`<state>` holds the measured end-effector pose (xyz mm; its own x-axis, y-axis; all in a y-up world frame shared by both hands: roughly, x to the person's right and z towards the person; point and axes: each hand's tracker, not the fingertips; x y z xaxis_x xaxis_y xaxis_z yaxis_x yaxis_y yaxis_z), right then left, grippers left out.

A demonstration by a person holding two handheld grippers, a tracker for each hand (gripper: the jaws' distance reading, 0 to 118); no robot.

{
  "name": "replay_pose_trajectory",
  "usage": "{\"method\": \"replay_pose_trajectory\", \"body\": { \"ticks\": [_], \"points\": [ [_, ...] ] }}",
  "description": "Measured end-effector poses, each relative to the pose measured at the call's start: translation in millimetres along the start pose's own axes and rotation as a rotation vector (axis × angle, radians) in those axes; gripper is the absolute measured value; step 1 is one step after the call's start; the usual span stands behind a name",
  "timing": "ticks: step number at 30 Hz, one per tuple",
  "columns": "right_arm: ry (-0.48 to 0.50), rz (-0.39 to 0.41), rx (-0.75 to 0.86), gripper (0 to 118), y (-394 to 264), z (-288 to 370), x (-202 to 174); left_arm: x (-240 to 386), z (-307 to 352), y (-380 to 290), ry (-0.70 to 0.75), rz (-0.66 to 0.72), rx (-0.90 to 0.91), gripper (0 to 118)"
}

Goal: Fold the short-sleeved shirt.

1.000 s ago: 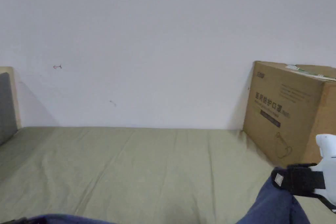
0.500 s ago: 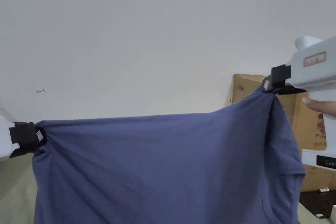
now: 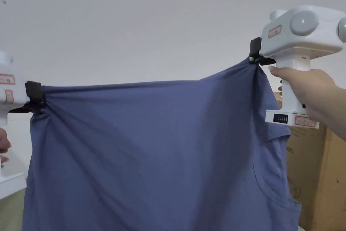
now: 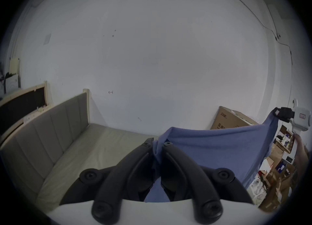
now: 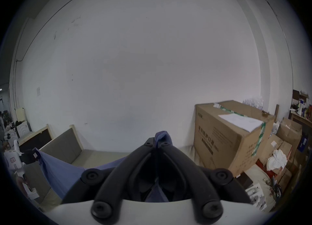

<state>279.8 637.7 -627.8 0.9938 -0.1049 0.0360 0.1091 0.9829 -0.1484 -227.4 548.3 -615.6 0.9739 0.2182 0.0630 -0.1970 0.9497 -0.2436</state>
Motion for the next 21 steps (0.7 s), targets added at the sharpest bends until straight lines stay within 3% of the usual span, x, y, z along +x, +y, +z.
{"method": "replay_pose_trajectory", "body": {
  "ticks": [8,14,18,21],
  "points": [
    [-0.11,0.1,0.123,1,10.5,-86.2,-26.2,1.3,-100.0,19.7,0.039,-0.052,0.028,5],
    [-0.17,0.201,0.165,1,-44.8,-123.7,-33.4,0.6,-154.9,-20.4,0.079,-0.121,-0.003,5],
    [-0.186,0.187,0.001,1,-164.4,-149.2,-14.7,-6.5,-190.7,-108.7,0.111,-0.157,-0.185,5],
    [-0.176,0.141,-0.193,1,-288.0,-147.1,4.4,-24.6,-195.2,-202.5,0.082,-0.038,-0.351,5]
  ]
}}
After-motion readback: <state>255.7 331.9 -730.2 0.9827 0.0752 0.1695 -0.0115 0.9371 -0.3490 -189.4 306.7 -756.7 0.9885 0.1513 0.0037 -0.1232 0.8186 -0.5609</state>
